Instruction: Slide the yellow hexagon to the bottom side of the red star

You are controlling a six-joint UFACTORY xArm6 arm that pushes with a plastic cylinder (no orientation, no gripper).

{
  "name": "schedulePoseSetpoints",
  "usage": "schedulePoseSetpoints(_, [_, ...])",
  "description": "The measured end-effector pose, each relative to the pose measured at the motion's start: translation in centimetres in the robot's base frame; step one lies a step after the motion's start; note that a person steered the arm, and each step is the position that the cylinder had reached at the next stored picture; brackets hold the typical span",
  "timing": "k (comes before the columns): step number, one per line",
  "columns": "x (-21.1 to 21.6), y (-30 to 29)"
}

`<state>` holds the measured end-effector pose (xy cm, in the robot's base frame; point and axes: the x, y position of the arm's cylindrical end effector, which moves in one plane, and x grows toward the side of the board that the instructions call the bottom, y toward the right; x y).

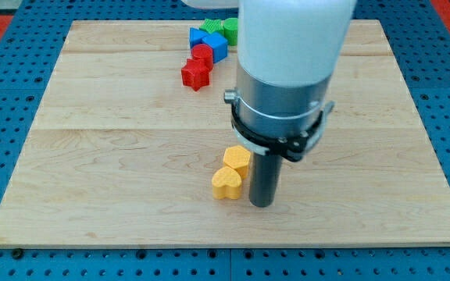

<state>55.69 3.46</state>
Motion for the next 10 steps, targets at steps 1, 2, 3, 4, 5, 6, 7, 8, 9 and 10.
schedulePoseSetpoints(1, [-2.9, -1.1])
schedulePoseSetpoints(2, [-5.9, -1.5])
schedulePoseSetpoints(3, [-9.1, -1.6])
schedulePoseSetpoints(4, [-11.4, -4.2])
schedulePoseSetpoints(5, [-11.4, -7.6])
schedulePoseSetpoints(6, [-11.4, -9.2])
schedulePoseSetpoints(7, [-11.4, -12.2])
schedulePoseSetpoints(8, [-11.4, -15.8])
schedulePoseSetpoints(9, [-12.2, -14.2])
schedulePoseSetpoints(10, [-13.8, -9.4])
